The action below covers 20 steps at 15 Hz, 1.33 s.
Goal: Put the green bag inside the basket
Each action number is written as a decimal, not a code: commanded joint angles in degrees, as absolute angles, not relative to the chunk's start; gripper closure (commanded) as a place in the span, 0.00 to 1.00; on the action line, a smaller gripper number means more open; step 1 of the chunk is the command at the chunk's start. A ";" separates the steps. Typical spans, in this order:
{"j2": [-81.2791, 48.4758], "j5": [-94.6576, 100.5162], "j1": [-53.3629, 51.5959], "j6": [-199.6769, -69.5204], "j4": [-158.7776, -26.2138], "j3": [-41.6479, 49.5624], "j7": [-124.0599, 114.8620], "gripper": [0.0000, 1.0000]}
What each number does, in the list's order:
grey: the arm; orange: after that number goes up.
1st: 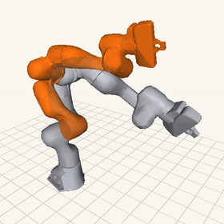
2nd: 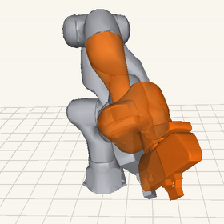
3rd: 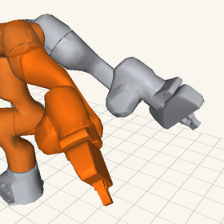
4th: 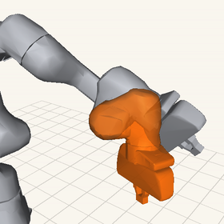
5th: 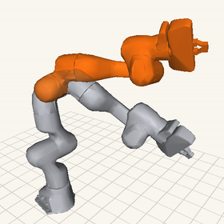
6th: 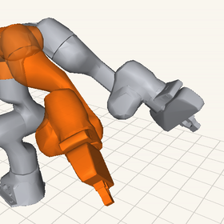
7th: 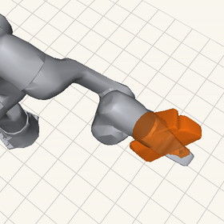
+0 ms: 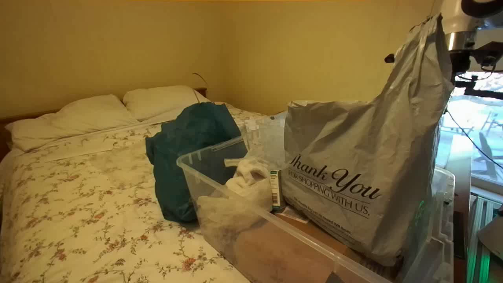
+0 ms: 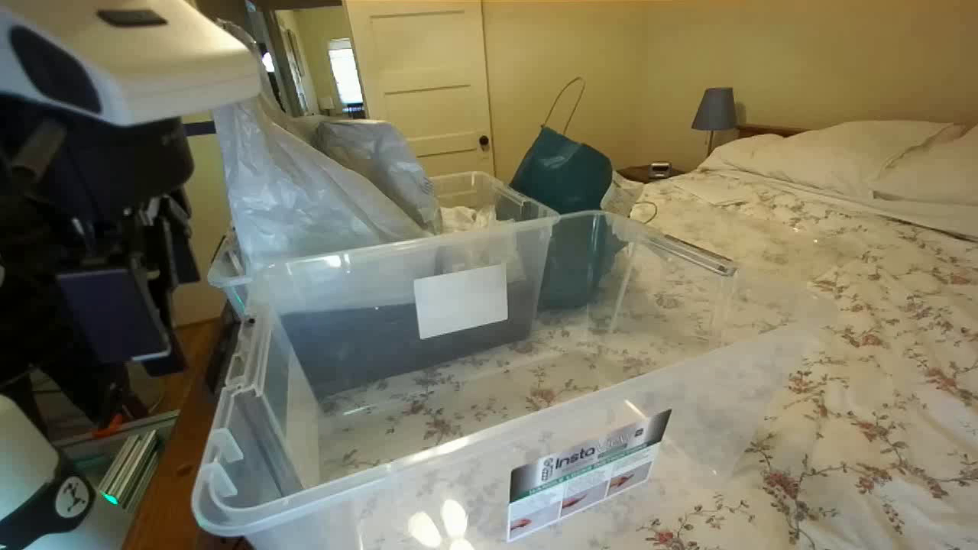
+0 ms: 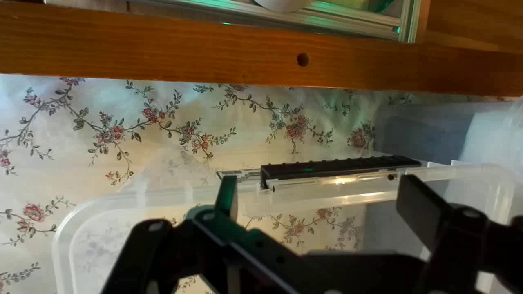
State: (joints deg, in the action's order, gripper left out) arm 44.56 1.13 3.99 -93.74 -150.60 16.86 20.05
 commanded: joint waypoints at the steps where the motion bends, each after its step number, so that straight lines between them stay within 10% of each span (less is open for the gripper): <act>1: 44.38 0.74 4.70 -93.59 -150.46 16.24 20.45 0.00; 20: 33.71 -12.03 -17.64 -126.96 -140.22 4.28 30.73 0.00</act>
